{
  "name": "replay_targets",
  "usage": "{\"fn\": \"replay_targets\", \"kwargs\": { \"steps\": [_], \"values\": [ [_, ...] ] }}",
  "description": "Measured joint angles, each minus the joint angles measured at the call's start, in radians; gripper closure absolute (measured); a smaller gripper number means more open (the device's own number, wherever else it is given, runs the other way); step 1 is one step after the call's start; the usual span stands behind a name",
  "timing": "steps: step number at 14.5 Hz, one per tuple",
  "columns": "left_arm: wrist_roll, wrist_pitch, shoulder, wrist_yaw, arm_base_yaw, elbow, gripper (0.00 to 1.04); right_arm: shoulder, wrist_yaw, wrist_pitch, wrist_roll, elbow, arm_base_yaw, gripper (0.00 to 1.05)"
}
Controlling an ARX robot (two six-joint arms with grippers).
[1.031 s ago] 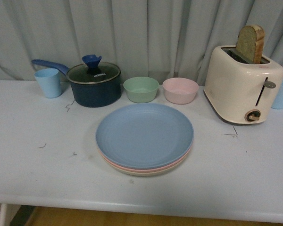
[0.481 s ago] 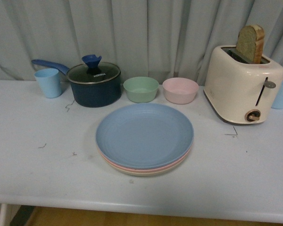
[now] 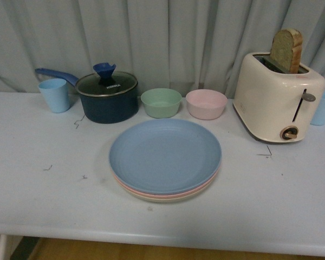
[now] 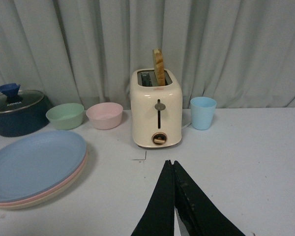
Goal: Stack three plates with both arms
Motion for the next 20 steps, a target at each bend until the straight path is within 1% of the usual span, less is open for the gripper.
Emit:
{"fn": "replay_targets", "kwargs": {
  "steps": [2,3,4,6,9,10,11,20],
  "values": [
    [0.000,0.000,0.000,0.000,0.000,0.000,0.07,0.000,0.000,0.000,-0.001,0.000,0.000,1.02],
    [0.000,0.000,0.000,0.000,0.000,0.000,0.07,0.000,0.000,0.000,0.000,0.000,0.000,0.92],
    [0.000,0.000,0.000,0.000,0.000,0.000,0.07,0.000,0.000,0.000,0.000,0.000,0.000,0.85],
    [0.000,0.000,0.000,0.000,0.000,0.000,0.07,0.000,0.000,0.000,0.000,0.000,0.000,0.59],
    [0.000,0.000,0.000,0.000,0.000,0.000,0.07,0.000,0.000,0.000,0.000,0.000,0.000,0.25],
    [0.000,0.000,0.000,0.000,0.000,0.000,0.07,0.000,0.000,0.000,0.000,0.000,0.000,0.04],
    [0.000,0.000,0.000,0.000,0.000,0.000,0.07,0.000,0.000,0.000,0.000,0.000,0.000,0.06],
    [0.000,0.000,0.000,0.000,0.000,0.000,0.07,0.000,0.000,0.000,0.000,0.000,0.000,0.06]
  ]
}}
